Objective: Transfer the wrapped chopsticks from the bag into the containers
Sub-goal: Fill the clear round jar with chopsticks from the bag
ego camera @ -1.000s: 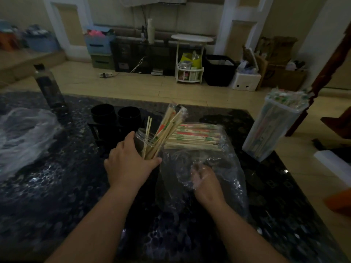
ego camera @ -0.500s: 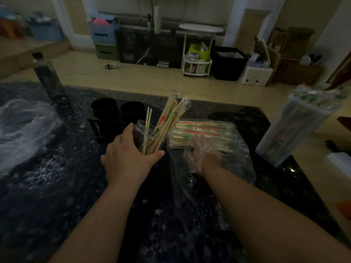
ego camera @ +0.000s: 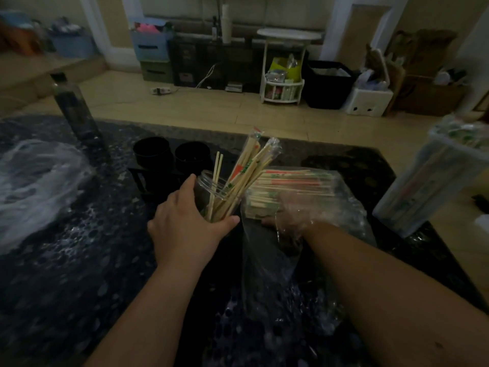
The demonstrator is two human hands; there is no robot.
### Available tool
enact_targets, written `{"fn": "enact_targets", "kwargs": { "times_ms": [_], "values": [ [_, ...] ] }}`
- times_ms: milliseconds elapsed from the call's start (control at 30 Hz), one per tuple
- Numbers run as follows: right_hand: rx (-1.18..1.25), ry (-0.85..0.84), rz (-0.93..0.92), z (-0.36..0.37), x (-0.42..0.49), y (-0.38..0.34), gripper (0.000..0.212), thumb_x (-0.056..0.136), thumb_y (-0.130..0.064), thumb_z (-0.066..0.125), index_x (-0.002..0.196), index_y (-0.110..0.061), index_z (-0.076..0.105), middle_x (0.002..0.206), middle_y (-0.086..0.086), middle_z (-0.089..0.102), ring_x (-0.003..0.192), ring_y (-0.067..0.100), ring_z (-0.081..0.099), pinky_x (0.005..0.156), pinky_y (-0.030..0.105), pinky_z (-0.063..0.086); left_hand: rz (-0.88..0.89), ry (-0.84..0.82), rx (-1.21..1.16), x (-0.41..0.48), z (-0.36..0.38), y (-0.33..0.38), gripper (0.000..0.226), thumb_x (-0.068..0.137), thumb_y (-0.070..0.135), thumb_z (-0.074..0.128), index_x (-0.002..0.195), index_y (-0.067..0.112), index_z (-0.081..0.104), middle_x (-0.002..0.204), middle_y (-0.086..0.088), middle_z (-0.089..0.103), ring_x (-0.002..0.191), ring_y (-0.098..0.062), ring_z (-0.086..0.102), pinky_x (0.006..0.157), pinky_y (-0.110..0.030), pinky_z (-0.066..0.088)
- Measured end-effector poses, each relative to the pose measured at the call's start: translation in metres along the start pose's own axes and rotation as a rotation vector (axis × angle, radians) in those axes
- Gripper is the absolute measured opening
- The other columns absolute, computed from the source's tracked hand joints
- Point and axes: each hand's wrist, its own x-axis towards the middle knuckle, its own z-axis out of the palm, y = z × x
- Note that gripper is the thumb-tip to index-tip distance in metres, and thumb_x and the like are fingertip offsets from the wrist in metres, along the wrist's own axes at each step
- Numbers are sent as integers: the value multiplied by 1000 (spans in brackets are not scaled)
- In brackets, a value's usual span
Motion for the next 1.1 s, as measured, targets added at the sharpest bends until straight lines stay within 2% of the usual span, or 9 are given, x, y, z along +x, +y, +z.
{"fn": "enact_targets", "kwargs": {
  "times_ms": [67, 133, 433, 533, 600, 667, 800, 933, 1100],
  "values": [
    [20, 175, -33, 5, -4, 2, 63, 78, -65, 68, 123, -23, 56, 121, 3, 59, 111, 26, 58, 93, 36, 47, 10, -14, 5, -1, 0, 1, 112, 58, 73, 74, 150, 33, 25, 144, -1, 45, 130, -29, 41, 101, -47, 34],
    [-4, 198, -68, 13, -17, 2, 59, 74, -64, 70, 119, -27, 58, 114, -1, 62, 105, 24, 61, 90, 36, 50, 19, -27, 3, -2, -1, 1, 112, 57, 74, 74, 149, 34, 25, 144, -1, 45, 130, -28, 41, 101, -47, 34],
    [22, 108, -13, 62, -96, 4, 82, 74, -80, 49, 144, -40, 33, 142, 0, 42, 132, 27, 40, 111, 42, 32, 51, -67, 0, -16, -13, 11, 112, 58, 75, 73, 150, 35, 22, 146, -1, 44, 131, -29, 41, 103, -49, 34],
    [115, 87, -9, 62, -117, 4, 85, 65, -80, 50, 139, -38, 44, 142, -3, 46, 133, 25, 40, 113, 42, 27, 70, -70, -2, -25, -17, 16, 112, 59, 75, 73, 150, 36, 21, 146, 0, 43, 131, -28, 40, 103, -49, 34],
    [-13, 274, -58, 56, -127, 2, 65, 72, -67, 57, 128, -35, 52, 132, -5, 50, 125, 24, 42, 112, 42, 28, 88, -74, 7, -30, -20, 18, 112, 59, 75, 73, 150, 36, 20, 146, 0, 42, 131, -28, 39, 102, -48, 33],
    [-79, 287, -28, 52, -140, -4, 41, 92, -45, 53, 130, -28, 54, 138, 0, 44, 129, 27, 35, 114, 41, 25, 107, -79, 19, -36, -24, 20, 112, 59, 75, 73, 150, 36, 20, 147, 1, 41, 132, -28, 38, 102, -48, 33],
    [-111, 114, 13, 60, -150, -8, 46, 103, -37, 39, 147, -22, 38, 149, 5, 39, 140, 25, 28, 118, 38, 17, 122, -74, 28, -41, -30, 19, 113, 59, 75, 73, 151, 35, 21, 148, 0, 41, 133, -28, 38, 102, -48, 33],
    [-110, 249, 5, 58, -150, -14, 32, 98, -15, 48, 125, -26, 60, 121, 5, 61, 114, 24, 55, 99, 33, 45, 115, -84, 22, -43, -32, 15, 113, 59, 74, 73, 151, 35, 21, 148, -1, 41, 133, -29, 38, 104, -49, 32],
    [22, 345, -6, 79, -149, -13, 35, 93, -12, 56, 123, -29, 59, 129, 4, 55, 125, 27, 46, 105, 39, 37, 130, -82, 37, -43, -33, 10, 113, 59, 75, 73, 151, 35, 21, 147, -1, 41, 132, -28, 38, 104, -49, 33]
  ]
}}
